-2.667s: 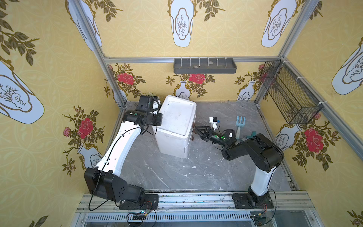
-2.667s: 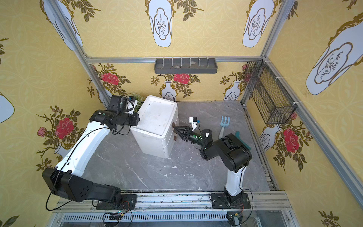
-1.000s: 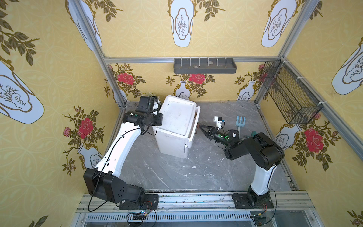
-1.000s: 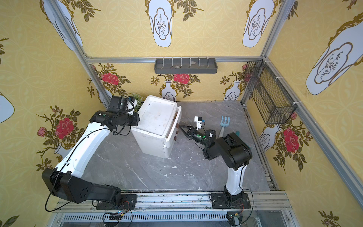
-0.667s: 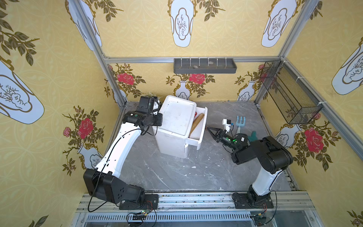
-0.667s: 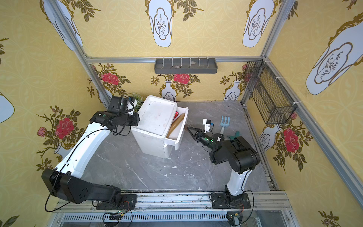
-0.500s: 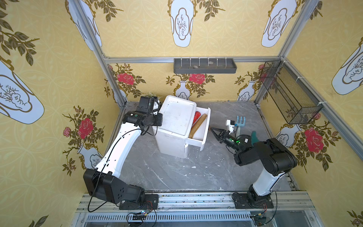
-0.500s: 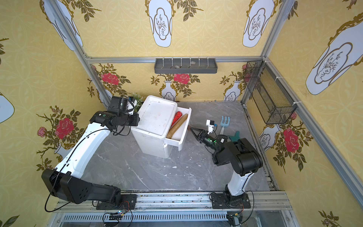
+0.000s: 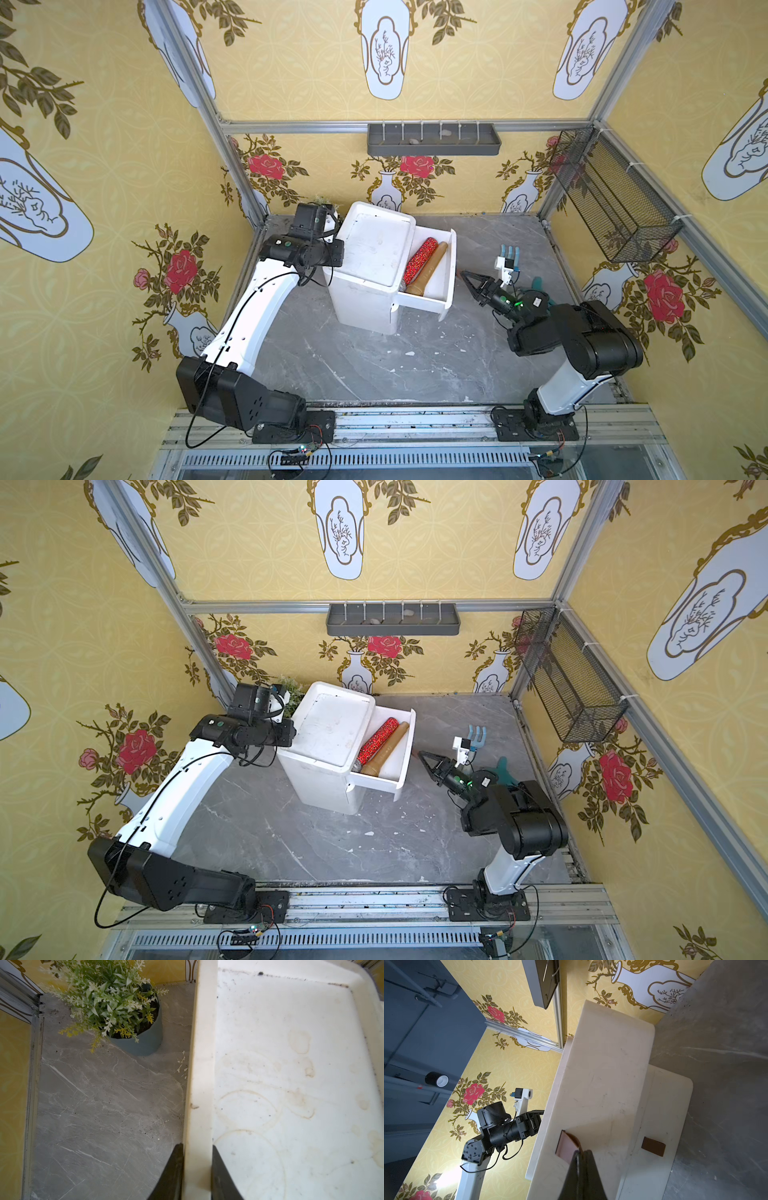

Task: Take the microphone out of the drawer
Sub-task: Open the drawer in the storage box.

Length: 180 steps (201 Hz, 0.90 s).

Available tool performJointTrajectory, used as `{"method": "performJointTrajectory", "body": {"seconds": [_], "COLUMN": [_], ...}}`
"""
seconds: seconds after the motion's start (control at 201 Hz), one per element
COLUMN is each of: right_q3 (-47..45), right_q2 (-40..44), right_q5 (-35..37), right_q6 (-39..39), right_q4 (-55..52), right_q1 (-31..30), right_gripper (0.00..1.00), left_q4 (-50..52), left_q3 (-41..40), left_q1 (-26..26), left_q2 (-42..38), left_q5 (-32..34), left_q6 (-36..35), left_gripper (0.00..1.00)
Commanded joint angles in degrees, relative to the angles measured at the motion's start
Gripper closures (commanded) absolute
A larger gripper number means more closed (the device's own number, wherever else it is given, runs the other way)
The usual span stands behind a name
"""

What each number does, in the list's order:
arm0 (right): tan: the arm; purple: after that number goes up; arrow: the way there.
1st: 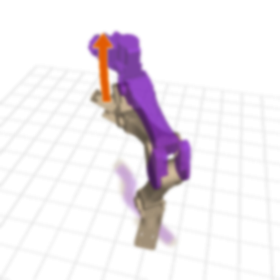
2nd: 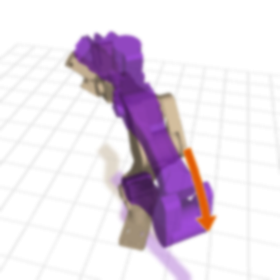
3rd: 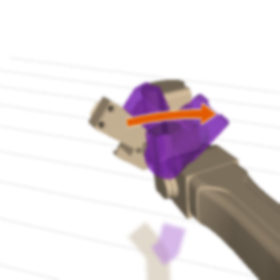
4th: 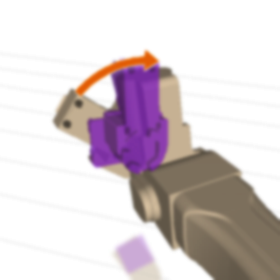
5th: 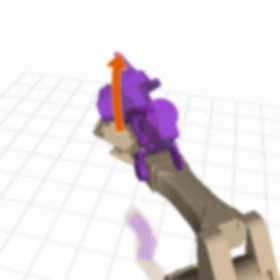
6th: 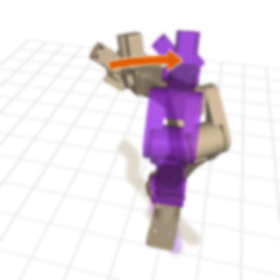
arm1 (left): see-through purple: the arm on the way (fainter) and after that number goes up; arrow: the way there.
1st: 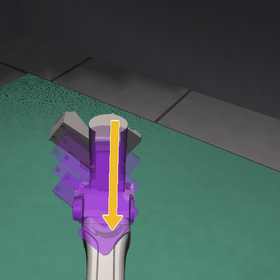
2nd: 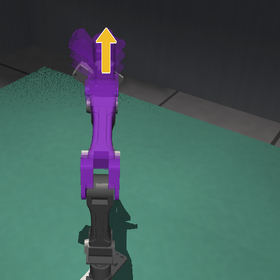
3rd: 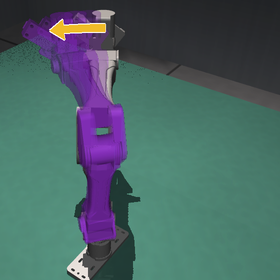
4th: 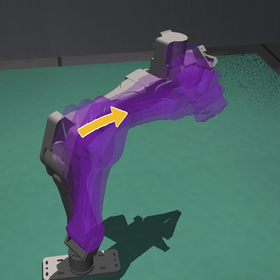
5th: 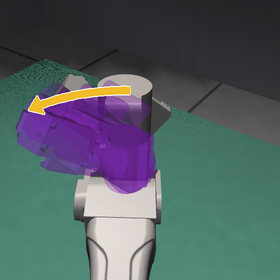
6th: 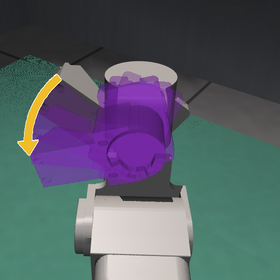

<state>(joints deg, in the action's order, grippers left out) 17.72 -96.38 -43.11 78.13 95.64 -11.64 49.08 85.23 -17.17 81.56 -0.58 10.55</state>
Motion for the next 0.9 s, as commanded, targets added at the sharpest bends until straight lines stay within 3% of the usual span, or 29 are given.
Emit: {"method": "performJointTrajectory", "body": {"seconds": [0.0, 0.105, 0.159, 0.269, 0.448, 0.543, 0.617, 0.752, 0.891], "right_q3": [0.05, 0.39, 0.55, 0.89, 1.48, 3.06, 6.41, 16.10, 31.87], "right_q2": [0.08, -0.20, -0.08, 0.44, 5.42, 11.54, 17.36, 24.55, 23.46], "right_q5": [0.78, 1.25, 1.74, 2.17, 3.43, 4.79, 7.22, 13.45, 20.98], "right_q6": [0.44, 1.12, 1.56, 2.01, -0.77, -4.92, -10.45, -19.25, -25.06], "right_q4": [-1.93, -1.92, -1.94, -2.51, -12.98, -27.07, -43.97, -71.05, -97.28], "right_q1": [0.62, 0.57, 0.58, 0.58, 0.62, 0.55, -0.06, -2.04, -6.33], "right_gripper": [0.95, 0.70, 0.61, 0.51, 0.47, 0.44, 0.43, 0.37, 0.34], "left_q4": [1.55, 1.62, 1.63, 1.55, 1.48, 1.15, 0.41, -0.62, -1.54], "left_q3": [0.11, 0.29, 0.41, 0.64, 1.08, 1.38, 1.34, 1.34, 1.18], "left_q1": [-0.02, 0.01, -0.04, 0.02, -0.02, 0.00, -0.03, -0.04, 0.00], "left_q2": [0.71, 0.77, 0.84, 0.89, 1.06, 0.75, 0.21, -0.49, -1.42], "left_q5": [-1.28, -1.26, -1.35, -1.61, -2.13, -2.39, -2.33, -2.03, -1.23], "left_q6": [1.19, 1.36, 1.42, 1.60, 1.85, 1.93, 2.18, 2.13, 1.77], "left_gripper": [0.75, 0.68, 0.65, 0.58, 0.42, 0.25, 0.01, 0.00, 0.00]}}
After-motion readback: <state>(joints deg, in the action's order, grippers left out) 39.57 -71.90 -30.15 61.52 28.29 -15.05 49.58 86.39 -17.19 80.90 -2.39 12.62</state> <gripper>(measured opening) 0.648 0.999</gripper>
